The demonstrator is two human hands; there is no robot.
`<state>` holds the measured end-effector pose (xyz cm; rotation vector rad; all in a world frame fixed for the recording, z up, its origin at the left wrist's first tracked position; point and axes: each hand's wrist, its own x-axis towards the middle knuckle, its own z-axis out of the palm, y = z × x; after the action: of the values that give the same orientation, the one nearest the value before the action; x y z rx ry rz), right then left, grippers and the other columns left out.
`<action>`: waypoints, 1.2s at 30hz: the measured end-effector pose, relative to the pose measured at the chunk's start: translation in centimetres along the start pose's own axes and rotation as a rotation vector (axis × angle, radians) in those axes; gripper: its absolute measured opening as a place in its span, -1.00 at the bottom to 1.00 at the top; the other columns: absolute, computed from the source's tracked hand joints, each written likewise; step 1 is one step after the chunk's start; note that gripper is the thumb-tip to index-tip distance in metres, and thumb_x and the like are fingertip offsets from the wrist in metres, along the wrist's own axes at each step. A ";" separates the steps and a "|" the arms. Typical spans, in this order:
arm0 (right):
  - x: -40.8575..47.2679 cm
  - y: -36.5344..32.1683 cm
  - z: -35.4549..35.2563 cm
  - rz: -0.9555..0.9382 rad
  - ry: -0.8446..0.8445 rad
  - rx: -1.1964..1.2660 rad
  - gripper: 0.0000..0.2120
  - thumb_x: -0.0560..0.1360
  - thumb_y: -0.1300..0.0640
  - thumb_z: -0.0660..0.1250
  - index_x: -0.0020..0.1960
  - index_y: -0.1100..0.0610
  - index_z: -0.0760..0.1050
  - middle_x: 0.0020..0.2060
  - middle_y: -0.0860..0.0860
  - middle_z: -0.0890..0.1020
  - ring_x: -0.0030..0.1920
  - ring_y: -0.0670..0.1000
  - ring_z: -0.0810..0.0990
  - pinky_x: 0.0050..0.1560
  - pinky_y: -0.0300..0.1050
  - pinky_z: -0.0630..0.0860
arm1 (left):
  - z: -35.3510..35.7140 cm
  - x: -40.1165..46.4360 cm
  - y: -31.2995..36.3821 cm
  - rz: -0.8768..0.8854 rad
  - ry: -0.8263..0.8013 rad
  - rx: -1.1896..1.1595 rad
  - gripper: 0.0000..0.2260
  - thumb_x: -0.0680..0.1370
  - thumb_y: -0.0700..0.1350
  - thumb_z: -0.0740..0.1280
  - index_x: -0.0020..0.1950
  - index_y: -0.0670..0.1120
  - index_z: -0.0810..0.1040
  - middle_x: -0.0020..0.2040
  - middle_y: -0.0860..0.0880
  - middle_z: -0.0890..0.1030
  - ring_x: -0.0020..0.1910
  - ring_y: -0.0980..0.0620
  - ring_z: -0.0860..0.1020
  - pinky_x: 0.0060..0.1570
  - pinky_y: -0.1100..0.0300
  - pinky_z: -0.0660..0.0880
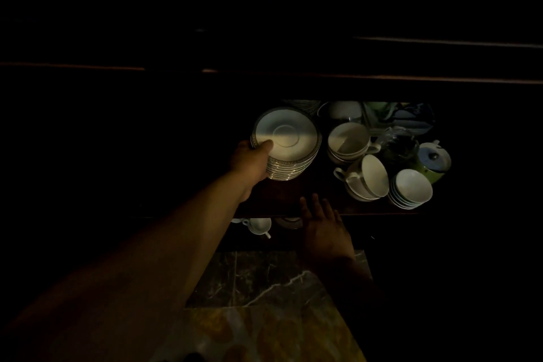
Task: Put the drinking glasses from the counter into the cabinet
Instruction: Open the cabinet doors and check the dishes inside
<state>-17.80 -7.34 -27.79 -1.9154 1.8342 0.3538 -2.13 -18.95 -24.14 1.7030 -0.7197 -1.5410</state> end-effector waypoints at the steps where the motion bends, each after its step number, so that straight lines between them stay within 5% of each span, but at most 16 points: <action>1: 0.0 0.2 0.0 -0.006 0.003 -0.002 -0.29 0.64 -0.08 0.11 0.65 0.03 -0.17 0.64 0.10 -0.12 0.63 0.14 -0.14 0.59 0.08 -0.07 | 0.4 0.1 -0.1 0.001 0.001 0.010 -0.59 0.60 0.01 0.32 0.43 -0.07 0.40 0.32 -0.10 0.53 0.19 -0.09 0.54 0.16 -0.09 0.57; 24: 0.2 1.5 -0.7 -0.079 -0.093 0.009 -0.10 0.55 0.03 0.35 0.65 0.01 -0.19 0.64 0.03 -0.18 0.63 0.10 -0.19 0.58 0.06 0.07 | 3.8 -0.7 -0.2 0.014 0.034 0.186 -0.42 0.59 0.18 0.25 0.54 -0.03 0.22 0.46 -0.14 0.39 0.37 -0.23 0.43 0.27 -0.19 0.47; 26: 0.2 1.5 -1.1 -0.080 -0.104 -0.003 -0.10 0.54 0.03 0.37 0.65 0.01 -0.16 0.64 0.03 -0.16 0.63 0.11 -0.17 0.57 0.10 0.11 | 3.2 -1.7 -0.3 0.031 0.029 0.292 -0.44 0.58 0.26 0.21 0.47 -0.05 0.35 0.38 -0.14 0.46 0.31 -0.19 0.46 0.24 -0.12 0.48; 29: -0.6 1.0 -2.0 -0.052 -0.096 -0.015 -0.21 0.53 0.05 0.40 0.63 0.01 0.05 0.62 0.07 0.04 0.60 0.18 0.03 0.49 0.16 0.27 | 1.3 -4.0 -1.2 0.141 -0.030 0.539 -0.60 0.57 0.30 0.18 0.08 -0.01 0.53 0.02 -0.01 0.57 0.07 -0.07 0.53 -0.08 0.13 0.44; 33: -3.3 0.3 -4.4 -0.012 -0.080 -0.009 -0.42 0.53 0.01 0.37 0.50 0.04 0.31 0.44 0.11 0.39 0.45 0.19 0.34 0.33 0.12 0.46 | -1.7 -7.9 -2.6 0.304 -0.149 1.007 -0.66 0.57 0.14 0.32 0.25 -0.01 0.55 0.16 -0.01 0.63 0.16 -0.04 0.59 0.11 0.11 0.51; 36: -8.3 0.2 -7.4 0.025 -0.071 0.024 -0.54 0.52 -0.03 0.36 0.39 0.06 0.47 0.36 0.11 0.51 0.37 0.18 0.47 0.29 0.05 0.51 | -2.5 -12.1 -1.6 0.458 -0.240 1.208 -0.78 0.56 0.10 0.33 0.14 0.05 0.57 0.07 0.03 0.67 0.08 -0.02 0.62 0.04 0.09 0.55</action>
<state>-19.59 -3.78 -17.47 -1.8416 1.8102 0.4012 -1.38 -8.01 -18.19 1.8683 -2.3021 -0.9792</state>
